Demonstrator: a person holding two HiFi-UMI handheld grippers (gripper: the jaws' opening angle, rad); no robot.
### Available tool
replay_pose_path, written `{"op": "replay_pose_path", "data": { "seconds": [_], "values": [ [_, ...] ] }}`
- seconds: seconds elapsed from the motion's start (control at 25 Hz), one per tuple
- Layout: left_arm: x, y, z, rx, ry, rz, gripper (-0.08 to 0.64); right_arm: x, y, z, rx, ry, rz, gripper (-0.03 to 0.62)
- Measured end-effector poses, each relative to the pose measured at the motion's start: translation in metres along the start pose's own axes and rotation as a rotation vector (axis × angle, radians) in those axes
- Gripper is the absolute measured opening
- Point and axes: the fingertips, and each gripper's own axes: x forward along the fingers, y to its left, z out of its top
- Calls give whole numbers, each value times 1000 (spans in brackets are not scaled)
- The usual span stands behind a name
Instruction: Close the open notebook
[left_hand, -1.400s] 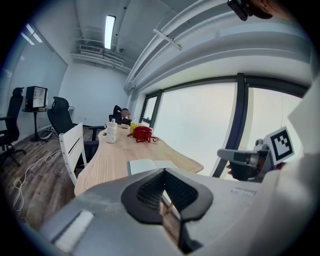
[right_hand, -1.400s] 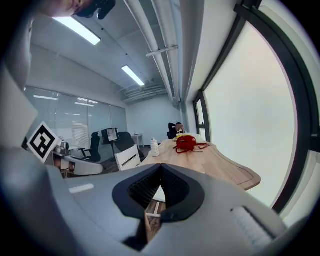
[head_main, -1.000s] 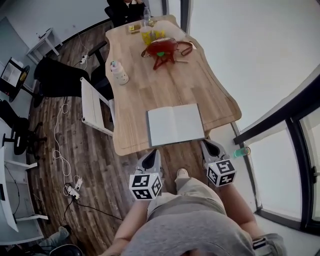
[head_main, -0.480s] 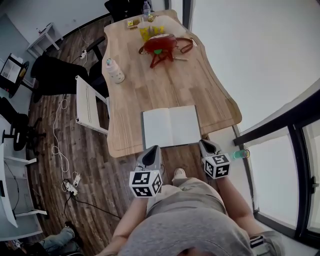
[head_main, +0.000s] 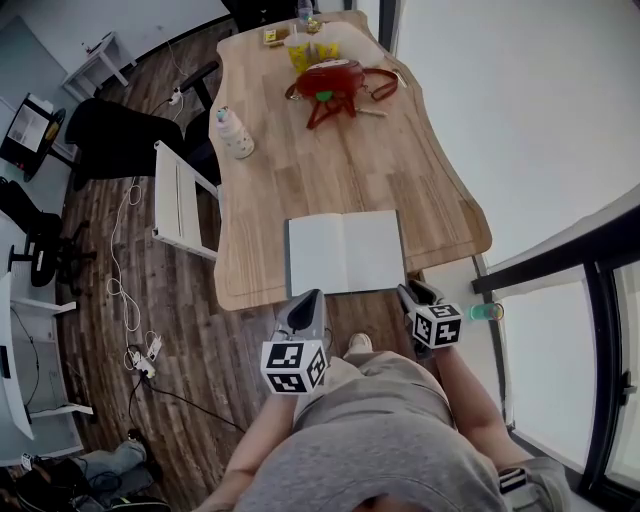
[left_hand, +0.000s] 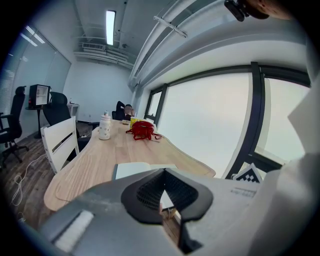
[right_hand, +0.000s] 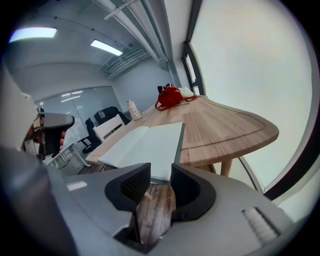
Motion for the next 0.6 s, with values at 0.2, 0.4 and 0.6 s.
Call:
{"op": "replay_pose_path", "data": {
  "seconds": [0.2, 0.4, 0.6],
  "values": [
    [4, 0, -3, 4, 5, 9, 3, 11, -8, -7, 42, 31, 35, 179],
    [8, -3, -1, 16, 14, 7, 3, 19, -11, -9, 104, 49, 80, 179],
    [9, -3, -2, 22, 19, 7, 3, 24, -10, -15, 168, 68, 131, 172]
  ]
}}
